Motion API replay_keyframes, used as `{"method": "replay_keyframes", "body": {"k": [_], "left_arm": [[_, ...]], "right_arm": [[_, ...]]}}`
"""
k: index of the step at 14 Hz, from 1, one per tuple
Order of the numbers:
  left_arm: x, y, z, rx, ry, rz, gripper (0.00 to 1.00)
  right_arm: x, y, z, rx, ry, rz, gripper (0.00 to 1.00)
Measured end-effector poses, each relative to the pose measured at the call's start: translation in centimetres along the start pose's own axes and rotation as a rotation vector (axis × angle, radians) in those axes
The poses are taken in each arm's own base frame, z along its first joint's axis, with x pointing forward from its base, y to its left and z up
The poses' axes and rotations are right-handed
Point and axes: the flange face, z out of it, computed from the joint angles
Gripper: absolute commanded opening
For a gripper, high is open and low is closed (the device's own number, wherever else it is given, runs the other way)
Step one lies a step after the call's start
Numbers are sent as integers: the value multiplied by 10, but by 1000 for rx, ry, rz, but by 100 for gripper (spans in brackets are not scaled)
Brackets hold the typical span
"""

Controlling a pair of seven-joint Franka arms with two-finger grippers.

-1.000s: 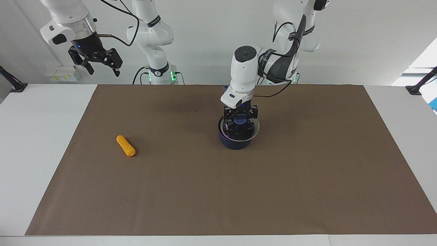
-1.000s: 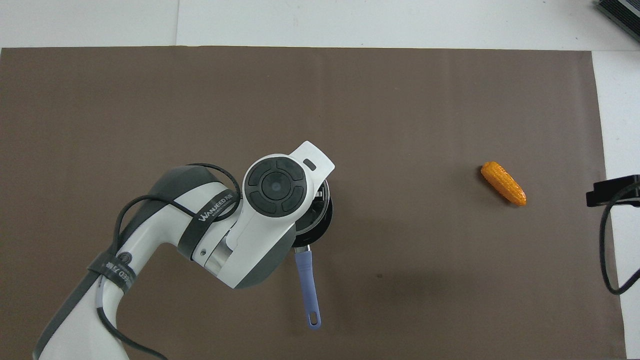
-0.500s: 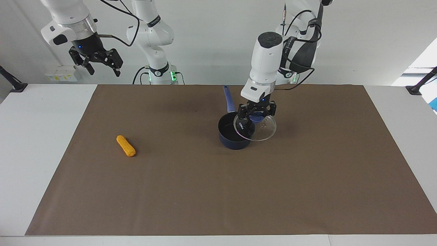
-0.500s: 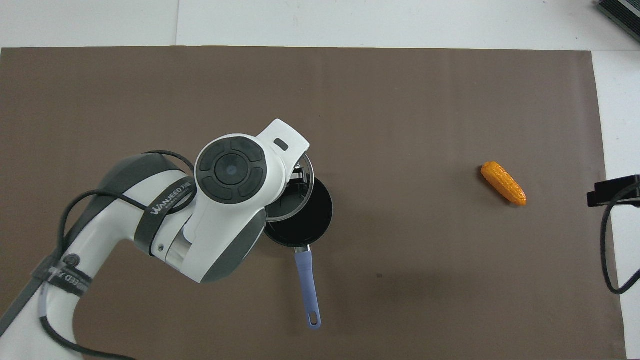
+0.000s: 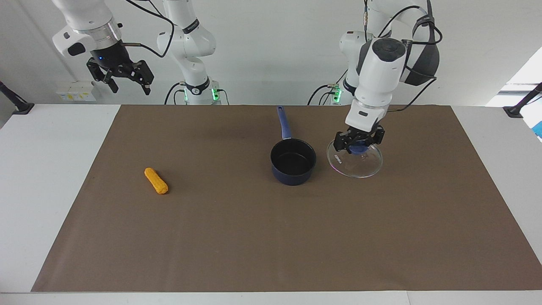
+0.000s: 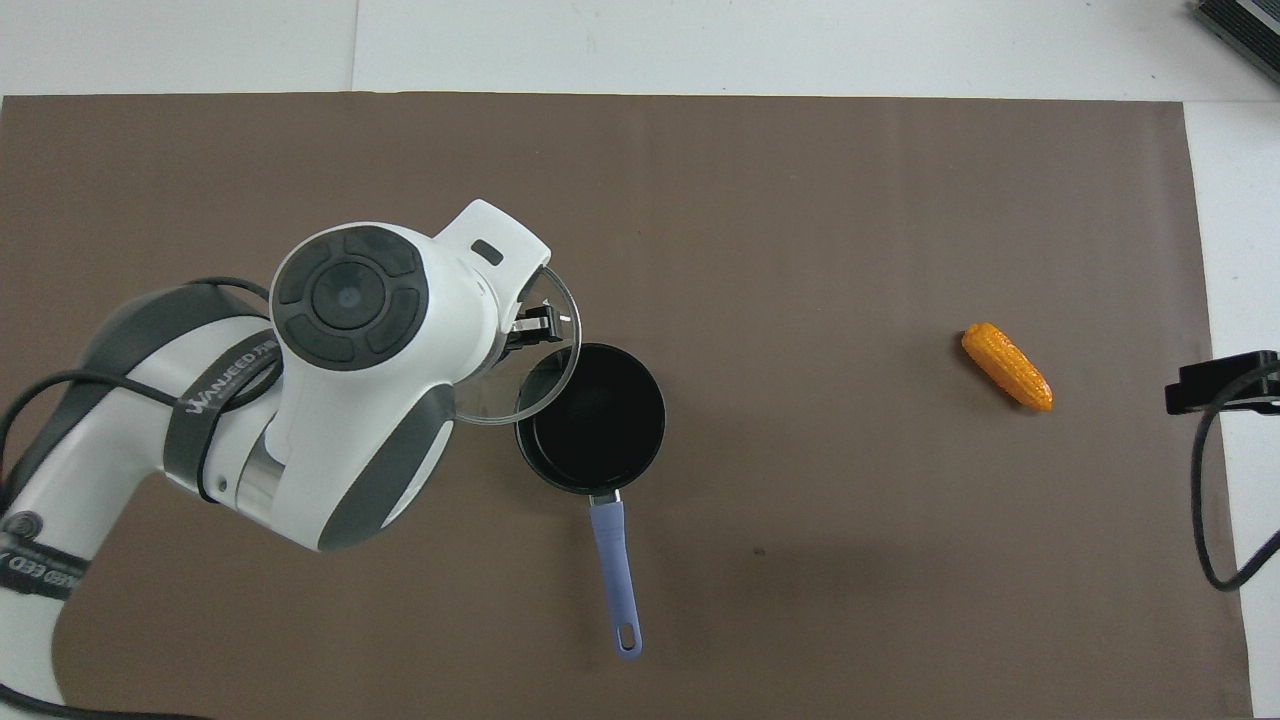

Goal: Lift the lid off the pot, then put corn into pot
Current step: 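Lift the glass lid off the pot with the left gripper, then lower the lid onto the table beside the left gripper and release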

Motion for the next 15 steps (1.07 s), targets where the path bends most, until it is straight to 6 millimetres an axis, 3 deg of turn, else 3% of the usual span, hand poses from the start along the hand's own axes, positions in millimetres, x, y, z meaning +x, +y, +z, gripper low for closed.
{"method": "replay_keyframes", "body": {"k": [7,11,15], "left_arm": [[30,-94,5,28,-51,-3,0],[41,-170,17,35,-83,14,0],[36,-239,37,37,-132,31,0]], "right_arm": [[0,0,0,0,0,0,100],[0,0,0,0,0,0,100],[0,0,0,0,0,0,100]]}}
